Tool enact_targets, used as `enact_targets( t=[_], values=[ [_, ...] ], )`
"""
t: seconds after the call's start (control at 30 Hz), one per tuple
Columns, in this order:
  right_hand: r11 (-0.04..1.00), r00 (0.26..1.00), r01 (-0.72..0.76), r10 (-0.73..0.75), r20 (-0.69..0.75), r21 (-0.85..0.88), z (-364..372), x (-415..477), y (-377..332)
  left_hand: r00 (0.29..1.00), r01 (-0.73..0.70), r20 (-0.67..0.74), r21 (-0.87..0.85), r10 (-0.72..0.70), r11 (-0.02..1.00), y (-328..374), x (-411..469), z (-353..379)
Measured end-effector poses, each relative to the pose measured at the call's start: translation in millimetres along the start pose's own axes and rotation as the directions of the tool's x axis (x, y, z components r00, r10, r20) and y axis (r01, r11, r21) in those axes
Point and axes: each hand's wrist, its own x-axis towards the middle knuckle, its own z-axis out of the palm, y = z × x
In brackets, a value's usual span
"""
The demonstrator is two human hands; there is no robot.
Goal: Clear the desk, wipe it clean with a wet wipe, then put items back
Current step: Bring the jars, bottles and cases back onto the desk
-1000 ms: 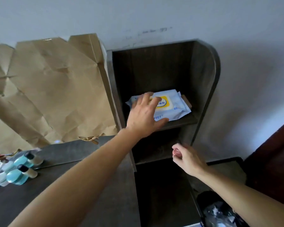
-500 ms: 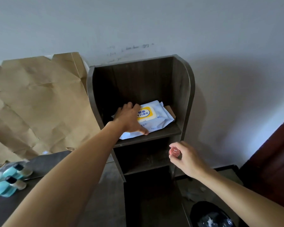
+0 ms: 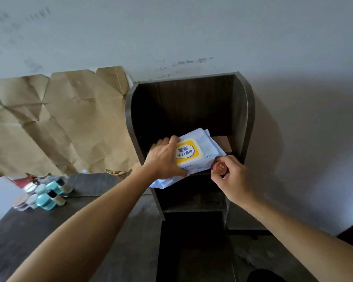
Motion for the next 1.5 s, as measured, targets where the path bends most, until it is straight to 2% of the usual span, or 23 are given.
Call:
enact_targets(
  t=[0.17,0.3,0.43,0.6,1.0,1.2,1.5],
  values=[
    [0.980,0.983,0.182,-0.181,-0.017,0.077,-4,-5,-19,0.997,0.050,-0.053,-0.158,-0.059,0.986,-9,-55,-8],
    [0.965,0.962,0.254,-0.259,0.090,0.069,15,-24,-31,0.990,0.136,-0.009,-0.201,-0.140,0.970,-40,-103,4],
    [0.980,0.953,0.197,-0.200,0.225,0.035,60,-49,-41,0.970,0.243,0.059,-0.175,-0.236,0.954,-90,-147,24],
    [0.984,0.922,0.176,-0.169,0.349,0.012,135,-75,-73,0.949,0.308,0.115,-0.121,-0.295,0.944,-167,-203,46],
    [0.995,0.890,0.030,0.016,0.456,-0.094,345,-106,-165,0.915,0.342,0.216,0.035,-0.342,0.939,-372,-301,62],
    [0.988,0.855,-0.037,0.107,0.507,-0.148,405,-92,-157,0.937,0.227,0.252,0.089,-0.242,0.970,-438,-278,81],
    [0.932,0.792,-0.197,0.334,0.511,-0.303,489,-52,-95,0.916,0.085,0.384,0.089,-0.113,0.992,-513,-168,135]
  ],
)
